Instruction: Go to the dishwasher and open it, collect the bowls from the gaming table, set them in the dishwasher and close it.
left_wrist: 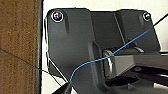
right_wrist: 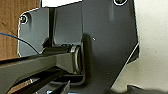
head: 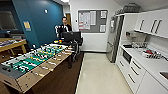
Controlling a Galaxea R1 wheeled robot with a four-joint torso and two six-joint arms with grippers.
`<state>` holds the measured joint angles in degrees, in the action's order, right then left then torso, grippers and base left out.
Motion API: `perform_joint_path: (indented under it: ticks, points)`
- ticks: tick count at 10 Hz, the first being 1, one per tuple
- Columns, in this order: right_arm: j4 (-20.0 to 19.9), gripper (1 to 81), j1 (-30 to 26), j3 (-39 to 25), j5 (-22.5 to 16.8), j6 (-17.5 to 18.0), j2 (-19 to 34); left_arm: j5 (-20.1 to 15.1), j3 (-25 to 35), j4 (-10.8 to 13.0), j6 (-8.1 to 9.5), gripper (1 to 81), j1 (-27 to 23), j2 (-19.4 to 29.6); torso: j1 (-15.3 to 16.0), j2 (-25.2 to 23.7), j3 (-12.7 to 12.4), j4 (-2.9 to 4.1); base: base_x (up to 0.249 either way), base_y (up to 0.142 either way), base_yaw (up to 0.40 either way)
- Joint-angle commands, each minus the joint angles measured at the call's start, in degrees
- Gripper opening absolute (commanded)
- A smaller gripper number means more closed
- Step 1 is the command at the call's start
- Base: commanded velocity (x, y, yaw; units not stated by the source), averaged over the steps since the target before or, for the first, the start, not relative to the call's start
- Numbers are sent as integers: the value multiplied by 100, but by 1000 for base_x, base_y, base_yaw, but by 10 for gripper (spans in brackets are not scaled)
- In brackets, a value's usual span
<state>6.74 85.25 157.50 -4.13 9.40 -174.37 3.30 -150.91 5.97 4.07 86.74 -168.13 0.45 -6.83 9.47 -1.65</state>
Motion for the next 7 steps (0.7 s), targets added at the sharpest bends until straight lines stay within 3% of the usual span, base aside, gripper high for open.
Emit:
perform_joint_path:
  ticks: [1,7]
  points:
    - [64,811,-275,16,-334,-26,-74,-295,-9,44,-47,811,-223,34,0,0,0,0,0,0,356]
    - [231,811,-258,-45,-316,-184,-65,-295,-88,44,-47,811,-231,-1,0,0,0,0,0,0,355]
